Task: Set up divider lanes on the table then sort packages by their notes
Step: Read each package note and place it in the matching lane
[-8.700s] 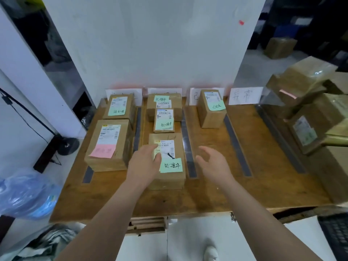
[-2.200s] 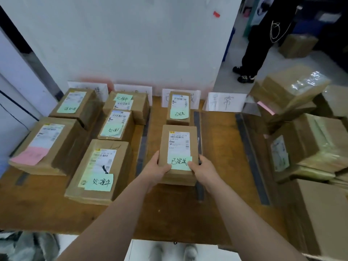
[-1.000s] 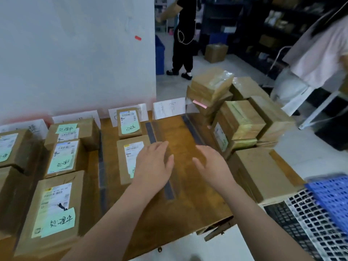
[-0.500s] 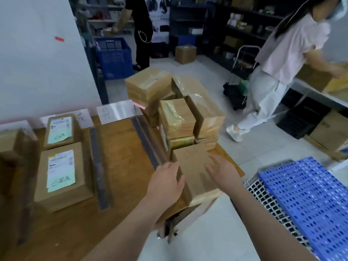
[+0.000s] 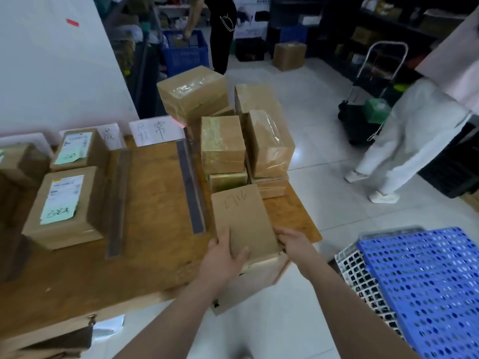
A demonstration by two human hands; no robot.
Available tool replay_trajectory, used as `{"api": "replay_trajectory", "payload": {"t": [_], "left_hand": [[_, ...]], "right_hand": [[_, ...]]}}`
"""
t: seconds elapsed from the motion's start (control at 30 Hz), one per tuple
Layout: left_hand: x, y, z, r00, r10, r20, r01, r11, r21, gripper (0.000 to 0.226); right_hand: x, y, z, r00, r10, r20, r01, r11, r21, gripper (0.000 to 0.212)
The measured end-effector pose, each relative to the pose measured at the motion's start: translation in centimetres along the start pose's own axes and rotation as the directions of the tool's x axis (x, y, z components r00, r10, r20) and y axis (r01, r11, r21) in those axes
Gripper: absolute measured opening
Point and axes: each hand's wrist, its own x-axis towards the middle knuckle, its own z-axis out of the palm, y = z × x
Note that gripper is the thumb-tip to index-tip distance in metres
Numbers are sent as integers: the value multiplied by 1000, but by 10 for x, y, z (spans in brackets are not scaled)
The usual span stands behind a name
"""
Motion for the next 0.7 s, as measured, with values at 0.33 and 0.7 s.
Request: {"api": "replay_trajectory", "payload": {"t": [0.33, 0.7], "left_hand": [[-2, 18, 28, 977, -170, 126, 205, 911, -358, 109], [-8, 21, 32, 998, 42, 38, -26, 937, -349, 57]], "right_hand": [[-17, 15, -27, 999, 1, -33, 5, 984, 179, 9], [-22, 28, -45, 999, 37, -22, -33, 986, 161, 20]]}}
